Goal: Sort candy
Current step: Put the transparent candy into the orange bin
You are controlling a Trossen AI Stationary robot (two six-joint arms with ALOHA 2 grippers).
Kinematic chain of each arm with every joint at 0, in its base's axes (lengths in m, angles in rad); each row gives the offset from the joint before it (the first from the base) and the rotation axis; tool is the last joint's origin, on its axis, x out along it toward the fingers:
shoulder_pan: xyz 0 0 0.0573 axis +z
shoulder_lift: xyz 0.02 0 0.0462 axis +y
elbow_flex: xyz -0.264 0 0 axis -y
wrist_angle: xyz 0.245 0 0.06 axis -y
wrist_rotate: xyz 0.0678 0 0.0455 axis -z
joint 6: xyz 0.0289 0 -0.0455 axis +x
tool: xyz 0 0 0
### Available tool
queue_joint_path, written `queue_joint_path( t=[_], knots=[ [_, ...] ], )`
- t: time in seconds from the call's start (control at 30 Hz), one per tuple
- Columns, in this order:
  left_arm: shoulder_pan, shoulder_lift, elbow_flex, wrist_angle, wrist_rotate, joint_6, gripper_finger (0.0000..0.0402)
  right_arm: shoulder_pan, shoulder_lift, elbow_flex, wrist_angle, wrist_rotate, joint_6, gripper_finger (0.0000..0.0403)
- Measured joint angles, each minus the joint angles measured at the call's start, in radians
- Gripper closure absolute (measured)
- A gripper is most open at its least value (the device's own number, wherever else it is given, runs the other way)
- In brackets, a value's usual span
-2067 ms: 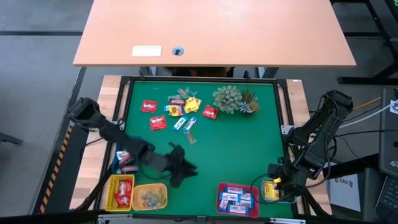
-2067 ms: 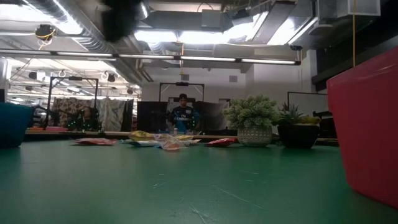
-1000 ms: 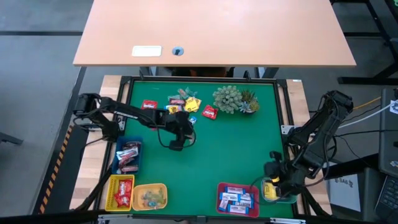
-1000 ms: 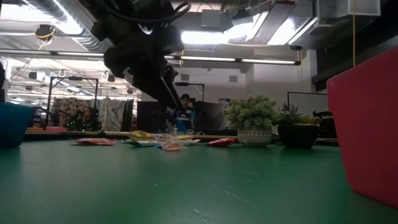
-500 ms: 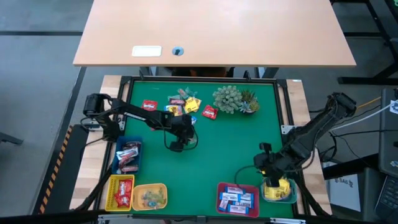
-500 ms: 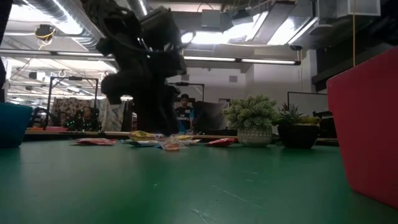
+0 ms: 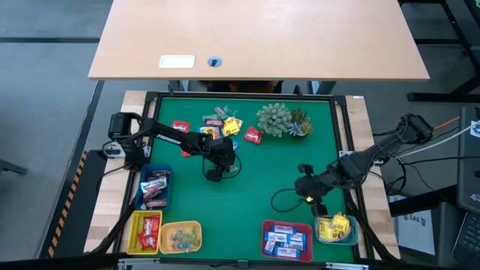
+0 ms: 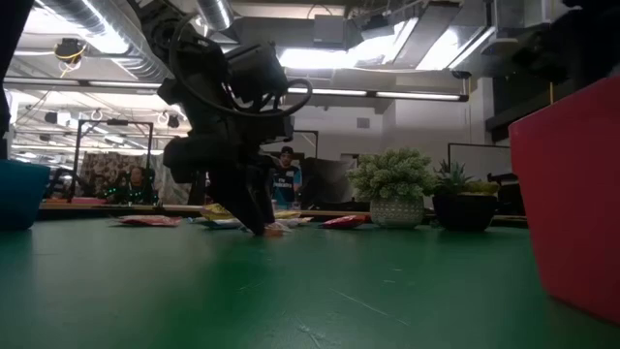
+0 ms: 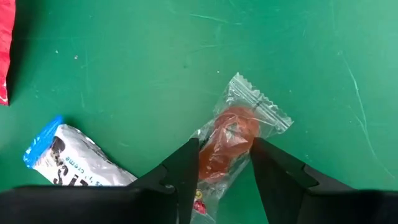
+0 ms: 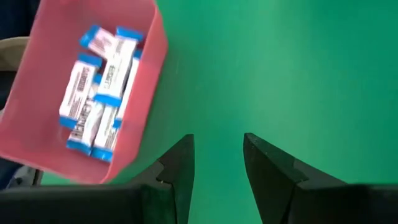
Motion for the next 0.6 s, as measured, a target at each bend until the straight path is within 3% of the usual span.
queue_joint_path(
  t=[0.33, 0.6],
  knots=[
    [-0.01, 0.0, -0.002, -0.003, 0.008, -0.137, 0.0343, -0.129, 0.0, 0.0, 0.112, 0.0, -0.243, 0.0267],
    [-0.045, 0.005, 0.037, -0.017, 0.011, -0.281, 0.0363, -0.226, 0.0, 0.0, 0.173, 0.017, -0.339, 0.0267]
  ],
)
